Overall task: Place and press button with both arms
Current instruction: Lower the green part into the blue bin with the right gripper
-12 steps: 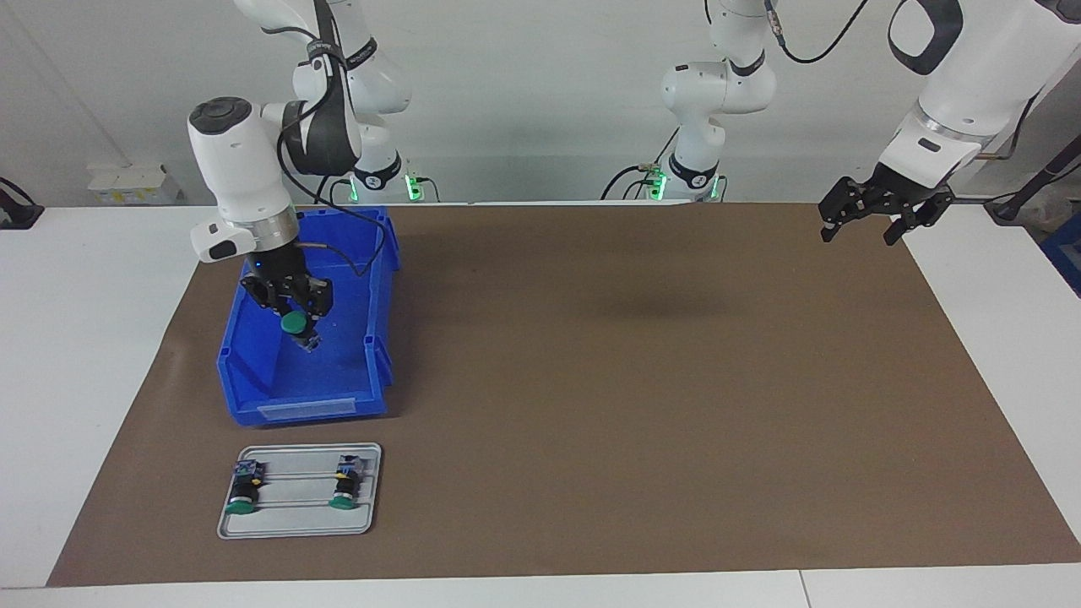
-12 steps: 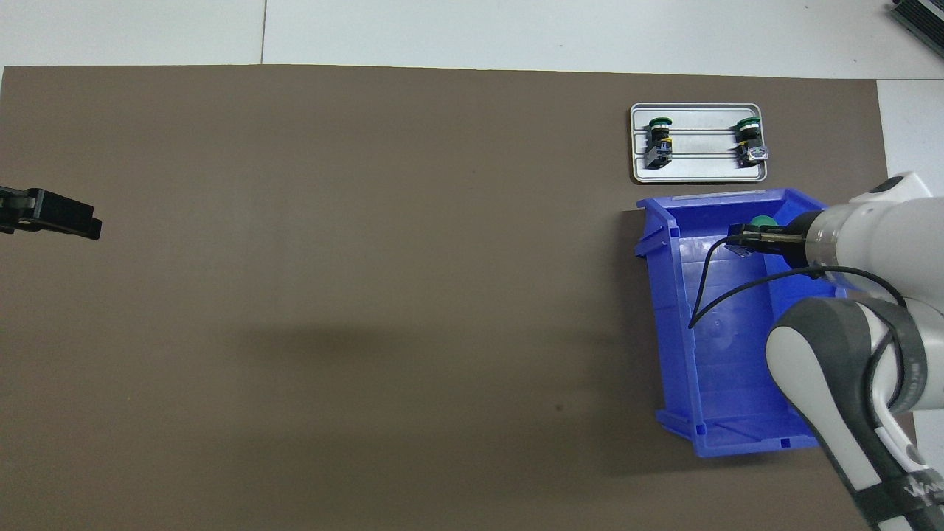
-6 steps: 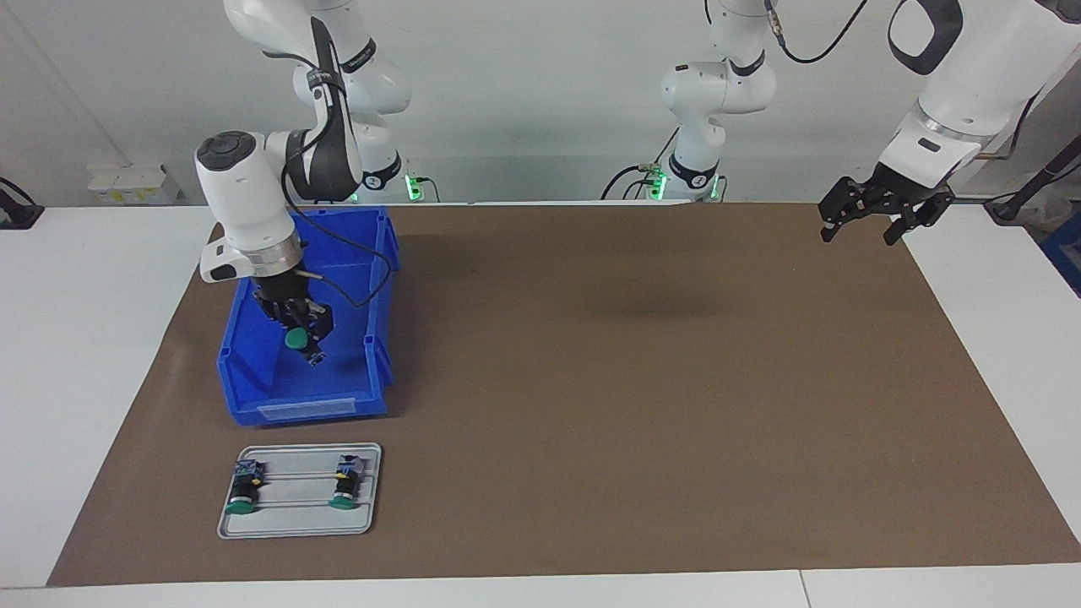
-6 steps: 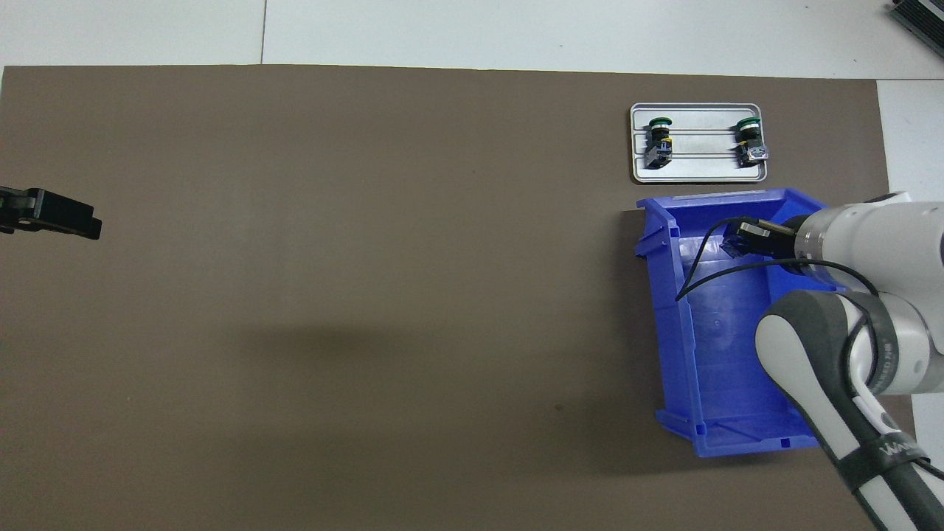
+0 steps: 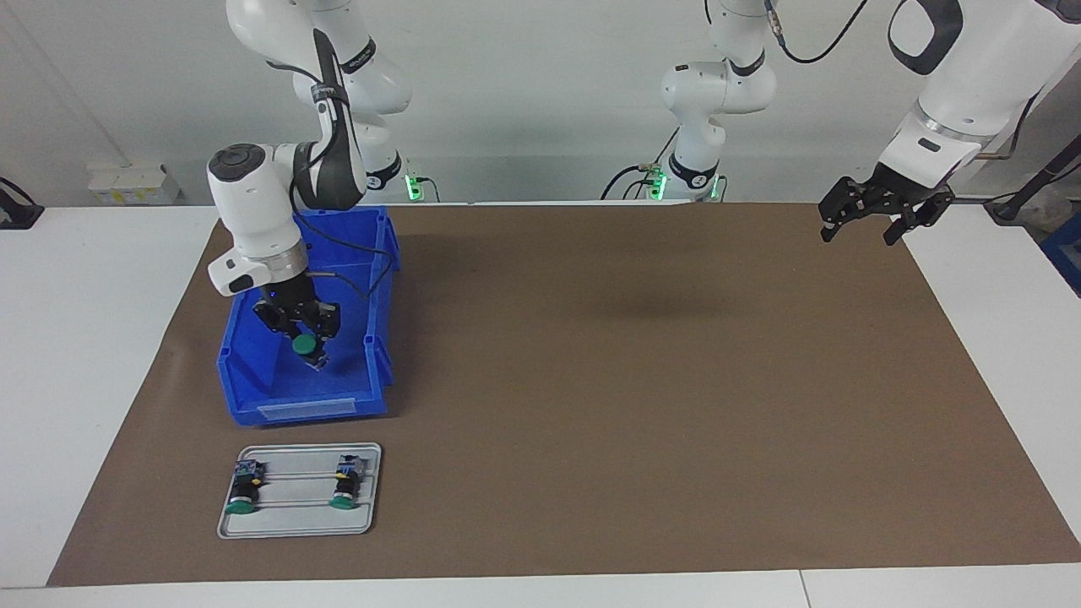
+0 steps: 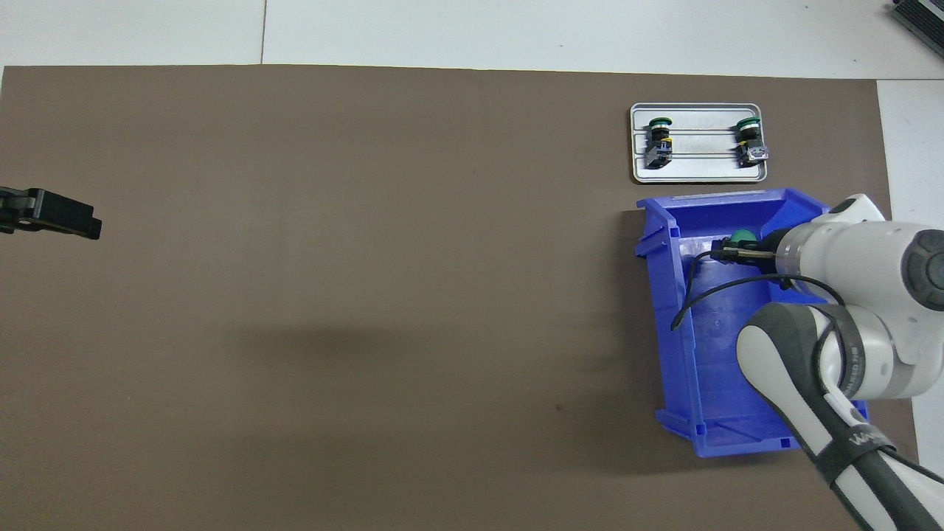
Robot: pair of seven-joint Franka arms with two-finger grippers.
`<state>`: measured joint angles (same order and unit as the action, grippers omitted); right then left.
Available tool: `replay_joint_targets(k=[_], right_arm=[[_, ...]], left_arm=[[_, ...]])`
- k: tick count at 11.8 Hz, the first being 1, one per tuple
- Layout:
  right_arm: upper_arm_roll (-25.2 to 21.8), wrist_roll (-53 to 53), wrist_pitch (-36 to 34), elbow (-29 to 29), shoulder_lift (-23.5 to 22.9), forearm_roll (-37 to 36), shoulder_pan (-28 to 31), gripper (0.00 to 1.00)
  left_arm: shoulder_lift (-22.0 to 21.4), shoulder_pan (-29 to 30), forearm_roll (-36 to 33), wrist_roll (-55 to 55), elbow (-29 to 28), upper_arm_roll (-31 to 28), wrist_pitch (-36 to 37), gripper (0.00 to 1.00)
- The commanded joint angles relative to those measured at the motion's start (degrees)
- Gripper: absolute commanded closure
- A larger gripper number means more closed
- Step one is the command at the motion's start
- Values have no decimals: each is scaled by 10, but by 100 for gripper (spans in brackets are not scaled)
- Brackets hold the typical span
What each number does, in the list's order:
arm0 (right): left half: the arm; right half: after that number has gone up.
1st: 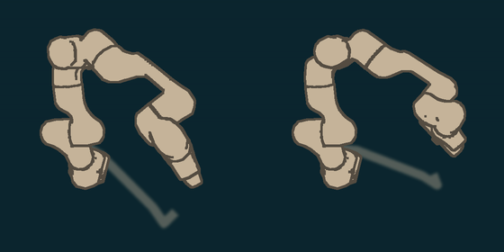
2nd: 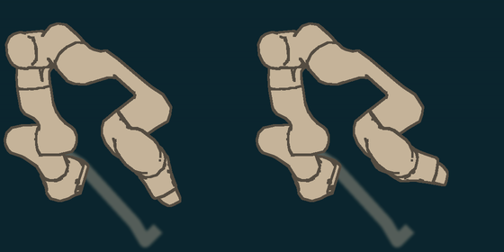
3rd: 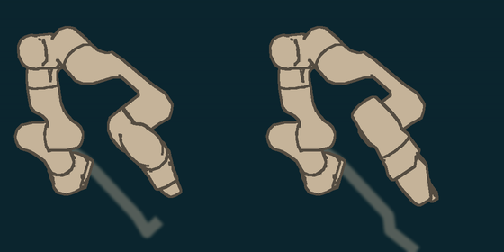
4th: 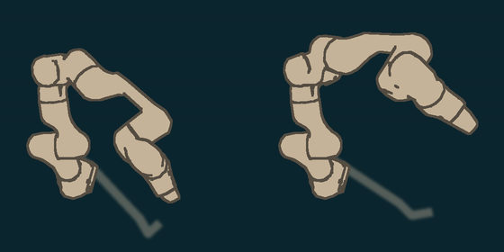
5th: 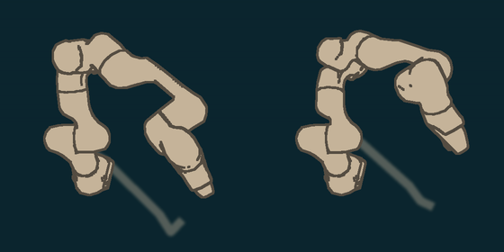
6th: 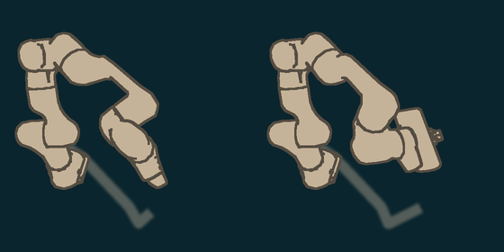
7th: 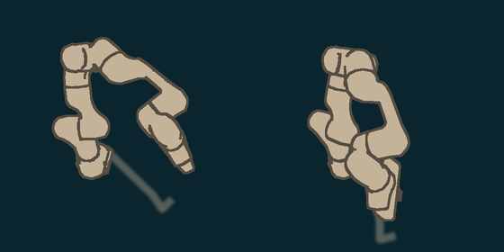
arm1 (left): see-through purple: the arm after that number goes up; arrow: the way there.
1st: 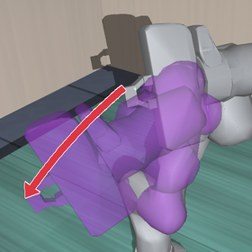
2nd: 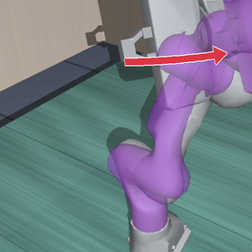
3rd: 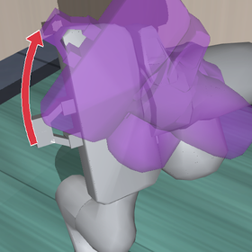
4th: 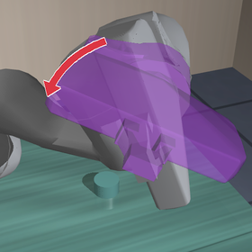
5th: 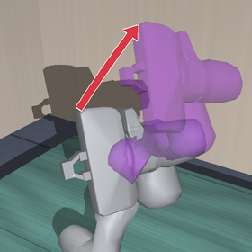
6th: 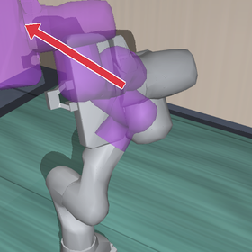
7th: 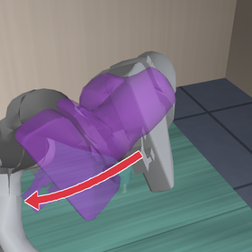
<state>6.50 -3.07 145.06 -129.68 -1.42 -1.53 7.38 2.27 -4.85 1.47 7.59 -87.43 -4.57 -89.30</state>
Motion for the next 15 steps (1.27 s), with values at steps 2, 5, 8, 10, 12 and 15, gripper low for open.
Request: replay_joint_targets(k=[2, 5, 8, 10, 12, 15], right_arm=[[7, 81, 41, -29, 9, 4, 11, 100], [7, 103, 81, -58, 6, 30, 12, 100], [7, 108, 116, -77, 3, 32, 11, 96], [7, 107, 115, -78, 3, 32, 8, 75], [7, 107, 112, -77, 3, 32, 6, 43], [7, 106, 109, -75, 5, 32, 4, 19]], left_arm=[[-12, 5, -3, -4, -14, 4, 2, 0], [-12, 5, -3, -4, -14, 4, 2, 0], [-12, 5, -3, -4, -14, 4, 2, 0], [-12, 5, -3, -4, -14, 4, 2, 0], [-12, 5, -3, -4, -14, 4, 2, 0], [-12, 5, -3, -4, -14, 4, 2, 0]])
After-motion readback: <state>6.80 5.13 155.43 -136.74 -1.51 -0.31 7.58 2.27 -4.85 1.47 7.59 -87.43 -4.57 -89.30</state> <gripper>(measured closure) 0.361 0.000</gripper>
